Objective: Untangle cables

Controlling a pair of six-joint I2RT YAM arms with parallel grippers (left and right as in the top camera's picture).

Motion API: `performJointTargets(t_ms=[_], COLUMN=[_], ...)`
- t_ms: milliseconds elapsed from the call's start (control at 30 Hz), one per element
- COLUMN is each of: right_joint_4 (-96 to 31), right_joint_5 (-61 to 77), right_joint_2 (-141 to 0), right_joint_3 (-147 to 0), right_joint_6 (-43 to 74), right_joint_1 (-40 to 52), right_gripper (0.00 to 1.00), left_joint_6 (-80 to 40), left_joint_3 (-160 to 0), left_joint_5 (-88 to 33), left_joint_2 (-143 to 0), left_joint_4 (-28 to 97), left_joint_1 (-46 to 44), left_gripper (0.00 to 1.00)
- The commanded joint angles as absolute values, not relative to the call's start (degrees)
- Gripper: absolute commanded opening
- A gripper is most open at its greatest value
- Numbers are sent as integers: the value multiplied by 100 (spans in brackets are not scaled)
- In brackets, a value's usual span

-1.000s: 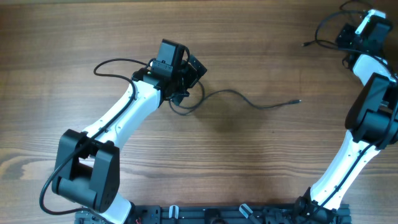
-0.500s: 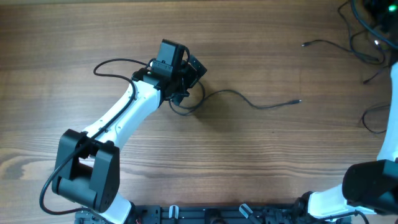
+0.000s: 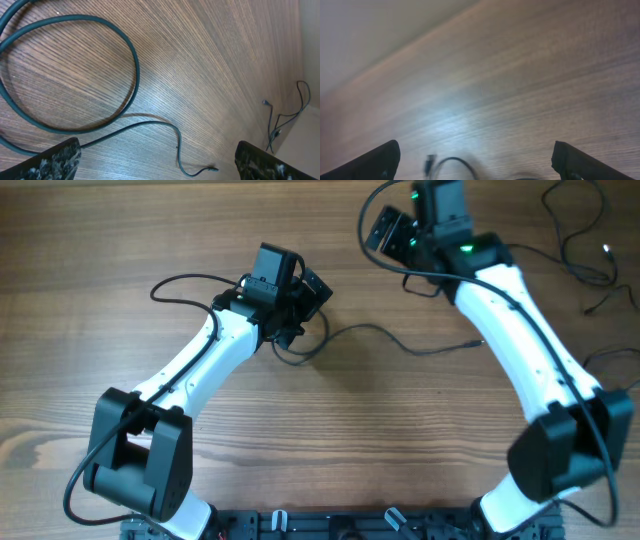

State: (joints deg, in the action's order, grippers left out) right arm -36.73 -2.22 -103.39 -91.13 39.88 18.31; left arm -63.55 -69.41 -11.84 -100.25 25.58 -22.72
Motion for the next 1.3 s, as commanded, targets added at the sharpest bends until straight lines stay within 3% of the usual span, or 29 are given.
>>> performJointTargets(t_ms=[0,167,767,1267], right_joint_4=[-3577,-3013,-2106,-2082], right_joint_5=[-548,615,200,202], right_joint_2=[-11032,-11539,-12095,-12154], right_joint_3=[-9041,-9041,-9039,-9039], right_joint_6=[4064,4066,4012,3605], right_joint_1=[1890,1916,3089,3133], right_gripper=[100,100,100,100], left_joint_6=[-6346,-6346,-6346,-6346], left_joint_3=[-6934,-6934,-6934,-6934], left_joint_5=[-1144,-1144,-1144,-1144], left_joint_2=[-10055,-10055,-10055,-10055], left_joint_4=[2558,2558,2558,2558], left_joint_1=[-2283,-2283,-2283,-2283], left_gripper=[100,100,100,100])
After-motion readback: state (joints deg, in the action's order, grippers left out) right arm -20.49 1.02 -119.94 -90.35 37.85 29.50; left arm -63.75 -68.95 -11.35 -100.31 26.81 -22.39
